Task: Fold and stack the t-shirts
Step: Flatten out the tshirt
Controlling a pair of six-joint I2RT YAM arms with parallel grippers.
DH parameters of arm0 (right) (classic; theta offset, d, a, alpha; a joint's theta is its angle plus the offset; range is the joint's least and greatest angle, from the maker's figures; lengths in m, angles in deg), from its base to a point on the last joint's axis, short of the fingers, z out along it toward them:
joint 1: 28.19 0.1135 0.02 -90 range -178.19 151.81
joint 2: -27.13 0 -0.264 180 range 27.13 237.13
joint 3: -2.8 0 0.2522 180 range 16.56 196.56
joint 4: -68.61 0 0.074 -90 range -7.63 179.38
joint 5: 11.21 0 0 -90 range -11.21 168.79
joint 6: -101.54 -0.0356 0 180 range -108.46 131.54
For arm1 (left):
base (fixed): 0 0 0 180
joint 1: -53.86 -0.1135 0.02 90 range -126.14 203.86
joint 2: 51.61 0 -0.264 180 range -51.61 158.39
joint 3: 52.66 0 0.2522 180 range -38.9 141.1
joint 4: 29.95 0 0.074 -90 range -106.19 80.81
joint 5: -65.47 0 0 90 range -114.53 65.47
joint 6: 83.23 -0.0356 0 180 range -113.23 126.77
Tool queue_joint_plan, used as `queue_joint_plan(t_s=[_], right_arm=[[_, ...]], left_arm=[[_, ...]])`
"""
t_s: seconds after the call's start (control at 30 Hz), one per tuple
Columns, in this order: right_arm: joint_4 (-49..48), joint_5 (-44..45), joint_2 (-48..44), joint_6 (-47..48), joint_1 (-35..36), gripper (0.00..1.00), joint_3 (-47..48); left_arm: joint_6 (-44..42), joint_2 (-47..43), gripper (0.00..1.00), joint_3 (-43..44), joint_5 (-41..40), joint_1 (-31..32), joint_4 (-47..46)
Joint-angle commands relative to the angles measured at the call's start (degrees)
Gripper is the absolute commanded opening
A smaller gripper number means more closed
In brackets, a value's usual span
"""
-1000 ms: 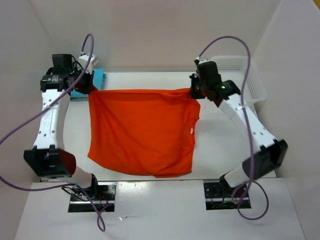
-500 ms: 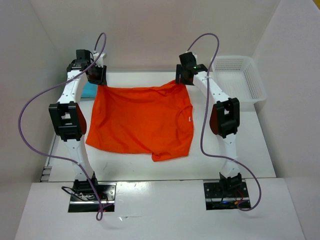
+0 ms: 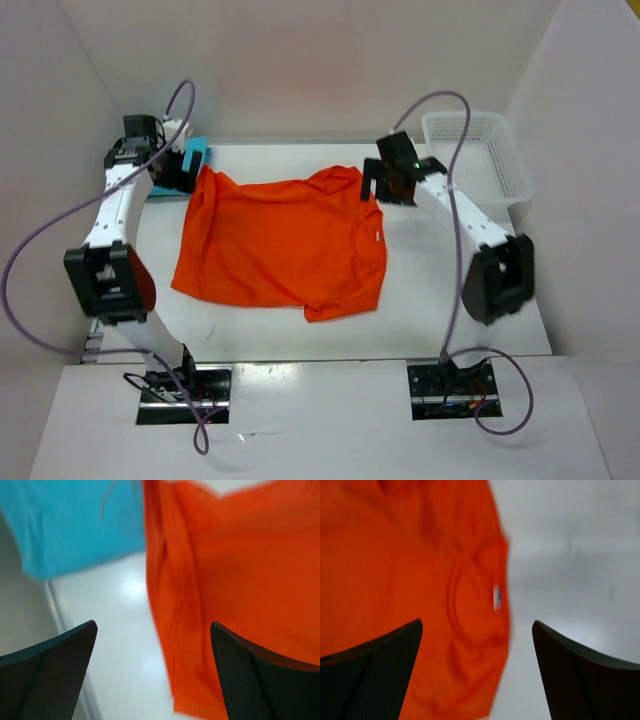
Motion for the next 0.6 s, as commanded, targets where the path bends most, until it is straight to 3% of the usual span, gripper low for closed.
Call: queue_joint_plan(t_s=[0.0, 0.03, 0.13, 0.27, 0.57], right_arm=[[-2.77, -6.55, -15.17, -7.07, 2.57, 0.94, -21.87], [-2.77, -6.56, -19.99, -8.91, 3.71, 0.94, -25.71], [-2.77, -5.51, -23.98, -16.99, 10.04, 0.92, -37.15], [-4.09, -6.82, -26.88, -25.52, 12.69, 0.92, -45.94], [-9.79, -10.06, -23.39, -30.72, 13.21, 0.92, -53.33]], left_arm=[[-8.77, -13.10, 1.00, -15.20, -7.22, -0.49, 2.37], [-9.30, -14.79, 1.00, -22.91, -7.23, -1.19, 2.89], [-8.79, -19.20, 1.00, -33.31, -4.51, -3.04, 3.78], [-7.37, -20.26, 1.00, -41.76, -5.12, -5.24, 0.01], [-8.08, -13.16, 1.00, -48.12, -6.79, -9.72, -6.32]])
